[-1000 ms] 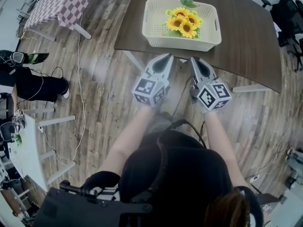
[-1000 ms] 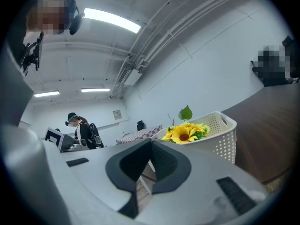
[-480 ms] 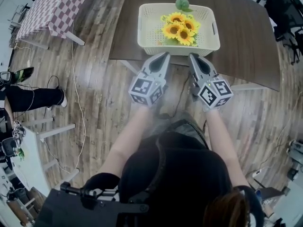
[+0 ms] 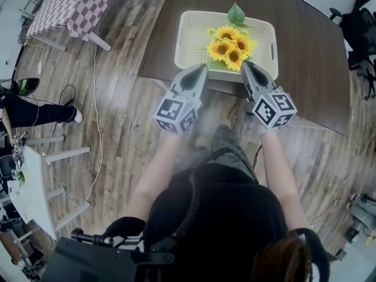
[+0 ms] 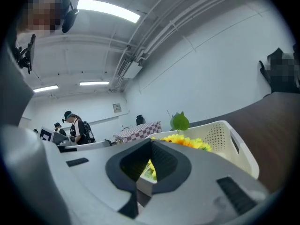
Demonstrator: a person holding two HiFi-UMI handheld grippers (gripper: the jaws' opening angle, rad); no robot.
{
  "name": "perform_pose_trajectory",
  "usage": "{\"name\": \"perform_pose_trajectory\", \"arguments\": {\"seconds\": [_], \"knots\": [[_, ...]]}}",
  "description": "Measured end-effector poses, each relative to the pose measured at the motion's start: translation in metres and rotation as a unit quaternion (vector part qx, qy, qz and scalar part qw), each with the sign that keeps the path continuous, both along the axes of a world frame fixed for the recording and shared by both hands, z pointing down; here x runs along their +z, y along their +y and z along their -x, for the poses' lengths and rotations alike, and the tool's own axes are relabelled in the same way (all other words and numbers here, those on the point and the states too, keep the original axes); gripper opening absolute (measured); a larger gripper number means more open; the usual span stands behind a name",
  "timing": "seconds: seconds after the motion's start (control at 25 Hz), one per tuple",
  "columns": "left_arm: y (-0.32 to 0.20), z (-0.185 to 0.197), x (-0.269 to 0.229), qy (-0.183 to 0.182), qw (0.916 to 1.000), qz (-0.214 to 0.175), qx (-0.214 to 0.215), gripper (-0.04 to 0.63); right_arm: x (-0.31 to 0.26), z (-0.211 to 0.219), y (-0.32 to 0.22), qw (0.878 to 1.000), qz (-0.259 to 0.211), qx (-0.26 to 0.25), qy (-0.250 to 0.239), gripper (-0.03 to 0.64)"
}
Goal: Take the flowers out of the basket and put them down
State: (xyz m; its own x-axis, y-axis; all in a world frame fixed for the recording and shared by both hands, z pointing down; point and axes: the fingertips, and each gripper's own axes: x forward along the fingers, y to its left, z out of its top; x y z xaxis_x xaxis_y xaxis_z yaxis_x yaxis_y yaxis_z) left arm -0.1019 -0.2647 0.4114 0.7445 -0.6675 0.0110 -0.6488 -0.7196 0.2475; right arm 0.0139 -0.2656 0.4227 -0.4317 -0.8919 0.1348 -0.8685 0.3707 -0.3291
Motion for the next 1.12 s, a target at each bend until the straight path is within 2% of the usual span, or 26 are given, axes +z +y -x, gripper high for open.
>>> {"name": "perform_pose_trajectory", "arguments": {"seconds": [0.2,0.36,0.56,0.68,0.84,0.92,1.08,1.12], "knots": [[-0.02,-0.002,-0.005,-0.016,0.9996,-0.012,-0.022,0.0,0.01,-0.009,-0.032,0.998,0.035,-0.028,0.035,0.003],[-0.031,-0.008,-0.017,-0.02,0.9987,-0.026,-0.038,0.0,0.024,-0.029,-0.054,0.993,0.091,-0.027,0.066,0.003],[-0.046,-0.012,-0.037,-0.023,0.9977,-0.039,-0.051,0.0,0.029,-0.043,-0.076,0.987,0.13,-0.027,0.091,0.005],[-0.06,-0.016,-0.047,-0.019,0.9974,-0.047,-0.052,0.0,0.04,-0.045,-0.088,0.981,0.157,-0.045,0.108,0.055],[-0.073,-0.019,-0.061,-0.021,0.9967,-0.055,-0.055,0.0,0.052,-0.05,-0.093,0.969,0.196,-0.058,0.135,0.056],[-0.075,-0.02,-0.062,-0.023,0.9967,-0.055,-0.055,0.0,0.054,-0.049,-0.092,0.966,0.21,-0.067,0.132,0.095],[-0.078,-0.021,-0.057,-0.024,0.997,-0.045,-0.058,0.0,0.056,-0.049,-0.094,0.963,0.226,-0.073,0.131,0.105],[-0.079,-0.021,-0.056,-0.025,0.9971,-0.041,-0.058,0.0,0.057,-0.05,-0.095,0.962,0.23,-0.073,0.131,0.126]]}}
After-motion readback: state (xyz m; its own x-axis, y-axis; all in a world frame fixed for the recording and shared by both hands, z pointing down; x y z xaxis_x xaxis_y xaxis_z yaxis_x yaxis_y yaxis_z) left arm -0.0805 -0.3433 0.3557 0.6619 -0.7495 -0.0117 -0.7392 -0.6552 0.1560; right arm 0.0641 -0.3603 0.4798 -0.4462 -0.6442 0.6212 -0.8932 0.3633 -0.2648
